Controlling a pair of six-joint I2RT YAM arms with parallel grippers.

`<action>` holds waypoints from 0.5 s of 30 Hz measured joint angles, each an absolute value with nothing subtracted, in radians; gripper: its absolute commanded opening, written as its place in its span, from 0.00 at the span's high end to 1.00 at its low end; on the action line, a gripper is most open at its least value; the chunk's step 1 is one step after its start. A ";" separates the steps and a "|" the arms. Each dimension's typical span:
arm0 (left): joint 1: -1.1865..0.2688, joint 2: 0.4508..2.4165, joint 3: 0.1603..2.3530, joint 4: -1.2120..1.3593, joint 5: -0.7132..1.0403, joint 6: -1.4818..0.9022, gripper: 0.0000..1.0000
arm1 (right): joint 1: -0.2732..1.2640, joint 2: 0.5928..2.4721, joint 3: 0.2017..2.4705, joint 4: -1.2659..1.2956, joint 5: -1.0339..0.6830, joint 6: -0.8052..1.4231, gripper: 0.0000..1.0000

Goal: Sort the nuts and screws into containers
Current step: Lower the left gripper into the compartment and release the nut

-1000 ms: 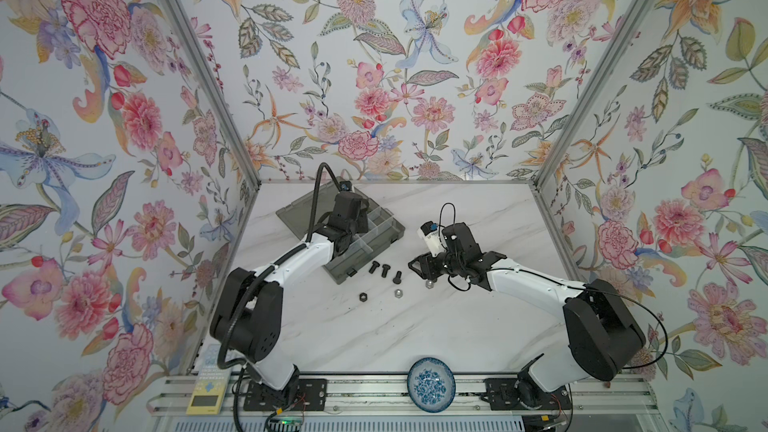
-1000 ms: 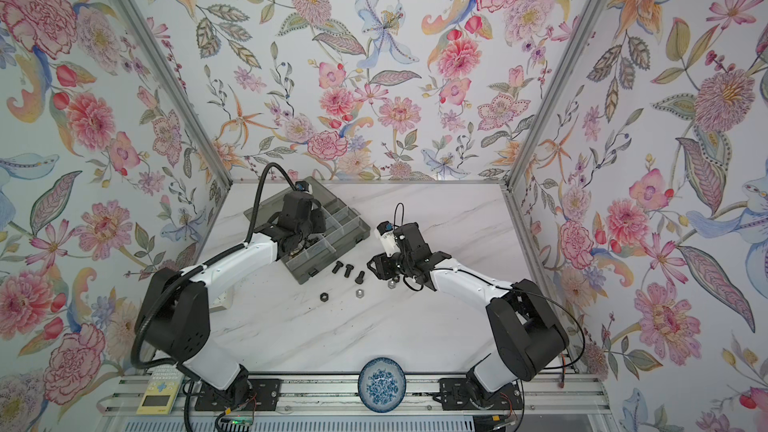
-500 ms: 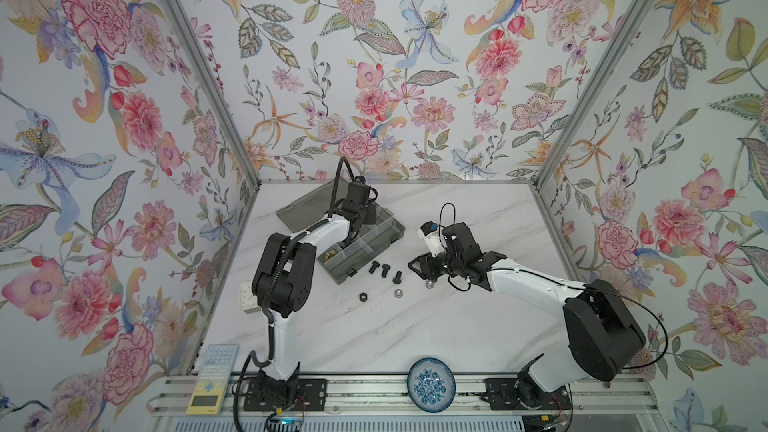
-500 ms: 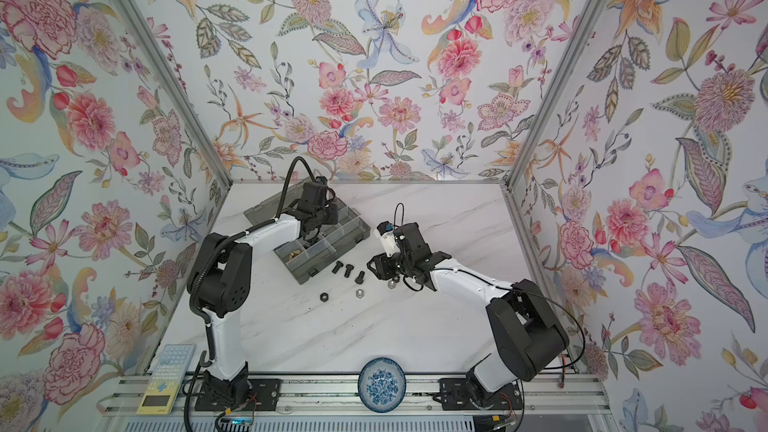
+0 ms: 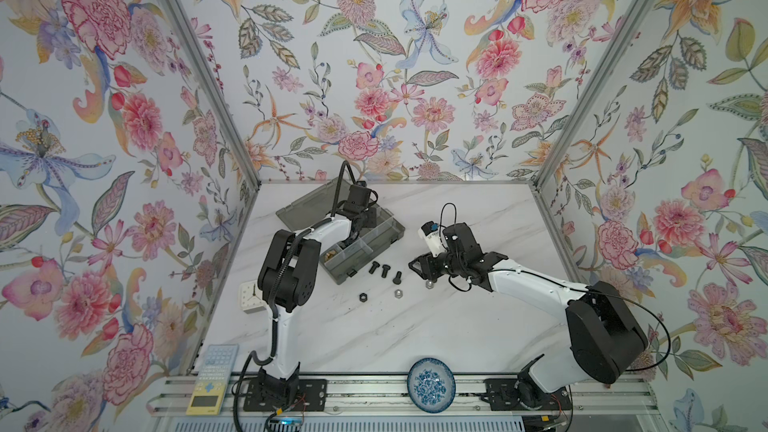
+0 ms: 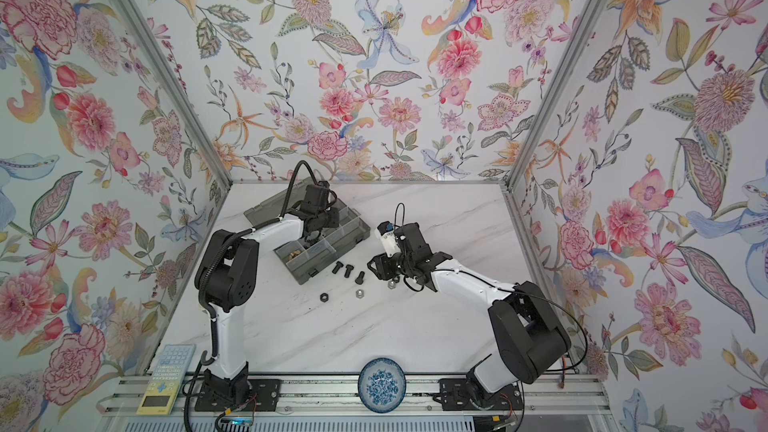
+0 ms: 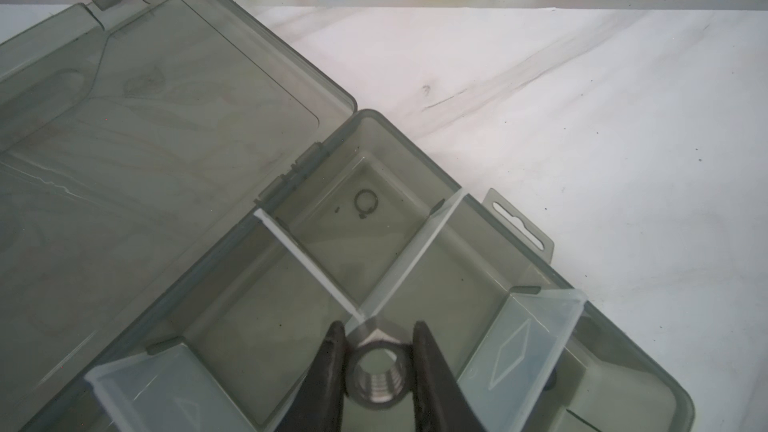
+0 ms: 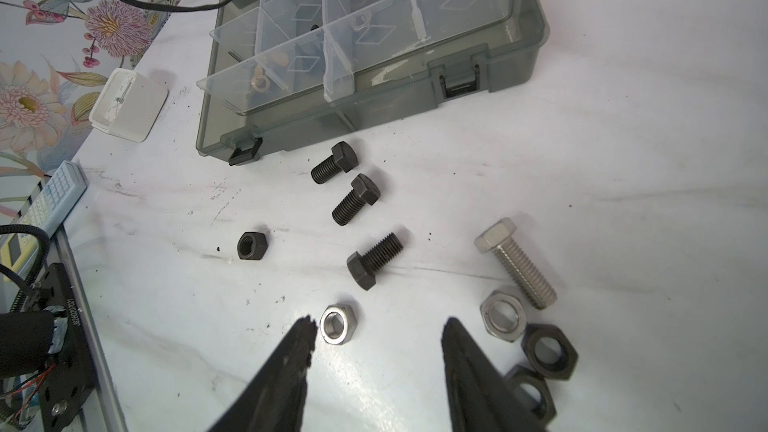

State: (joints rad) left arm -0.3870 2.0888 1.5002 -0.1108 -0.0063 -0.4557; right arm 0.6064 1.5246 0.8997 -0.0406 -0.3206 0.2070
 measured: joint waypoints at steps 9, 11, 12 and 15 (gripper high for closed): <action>-0.386 2.045 1.422 -0.091 -0.005 -0.456 1.00 | 0.606 1.525 0.900 -0.041 -0.322 0.207 0.47; -0.386 2.043 1.420 -0.094 -0.004 -0.456 1.00 | 0.606 1.525 0.900 -0.040 -0.322 0.207 0.47; -0.386 2.043 1.420 -0.093 -0.003 -0.456 1.00 | 0.606 1.525 0.900 -0.040 -0.322 0.207 0.47; -0.386 2.043 1.419 -0.094 -0.003 -0.456 1.00 | 0.606 1.525 0.900 -0.040 -0.321 0.207 0.47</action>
State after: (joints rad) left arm -0.3862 2.0434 1.4185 -0.0944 -0.0029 -0.4561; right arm 0.6064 1.5246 0.8997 -0.0402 -0.3214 0.2073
